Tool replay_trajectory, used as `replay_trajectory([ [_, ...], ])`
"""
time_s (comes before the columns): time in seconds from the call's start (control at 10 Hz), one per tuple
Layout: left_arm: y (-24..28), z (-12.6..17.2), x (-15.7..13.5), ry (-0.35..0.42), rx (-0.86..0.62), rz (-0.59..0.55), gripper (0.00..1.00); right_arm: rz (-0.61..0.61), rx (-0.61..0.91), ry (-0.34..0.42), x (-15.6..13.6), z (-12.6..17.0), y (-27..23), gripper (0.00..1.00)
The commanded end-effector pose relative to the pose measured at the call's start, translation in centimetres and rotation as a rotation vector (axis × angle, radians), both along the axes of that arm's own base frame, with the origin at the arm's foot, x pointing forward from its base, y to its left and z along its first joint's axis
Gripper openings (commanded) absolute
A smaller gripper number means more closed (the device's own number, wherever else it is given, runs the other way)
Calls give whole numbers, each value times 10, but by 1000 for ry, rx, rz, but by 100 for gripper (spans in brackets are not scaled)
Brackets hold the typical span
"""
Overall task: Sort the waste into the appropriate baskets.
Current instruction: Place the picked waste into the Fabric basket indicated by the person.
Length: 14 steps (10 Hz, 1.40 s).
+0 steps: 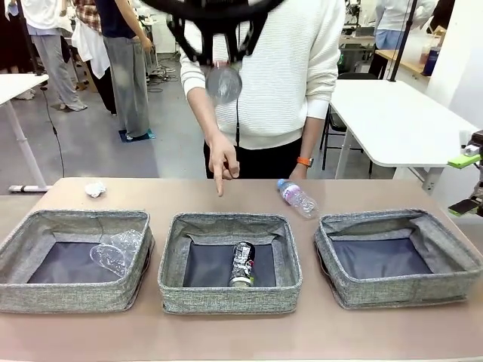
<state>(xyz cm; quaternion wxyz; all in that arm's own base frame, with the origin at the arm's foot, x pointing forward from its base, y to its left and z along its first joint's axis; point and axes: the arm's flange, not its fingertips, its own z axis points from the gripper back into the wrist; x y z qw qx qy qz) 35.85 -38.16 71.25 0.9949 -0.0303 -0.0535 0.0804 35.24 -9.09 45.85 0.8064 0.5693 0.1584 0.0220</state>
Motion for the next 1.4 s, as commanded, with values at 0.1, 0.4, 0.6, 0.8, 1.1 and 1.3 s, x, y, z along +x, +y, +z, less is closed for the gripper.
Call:
replay_trajectory([
  [0.1, 18, -145, -48, -28, -9, -89, 27, -6, 3, 9, 0, 5, 0, 100],
  [0.4, 9, -230, -44, -79, -6, -51, 27, -6, 3, 9, 0, 5, 0, 100],
  [0.6, 2, -229, -33, -117, 20, -69, 27, -6, 3, 9, 0, 5, 0, 100],
  [0.8, 6, -232, -27, -116, 18, -37, 27, -6, 3, 9, 0, 5, 0, 100],
  [1.1, 8, -234, -26, -105, 11, -41, 95, -6, 3, 9, 0, 5, 0, 100],
  [1.3, 9, -231, -27, -117, -1, -36, 100, -6, 3, 9, 0, 5, 0, 100],
])
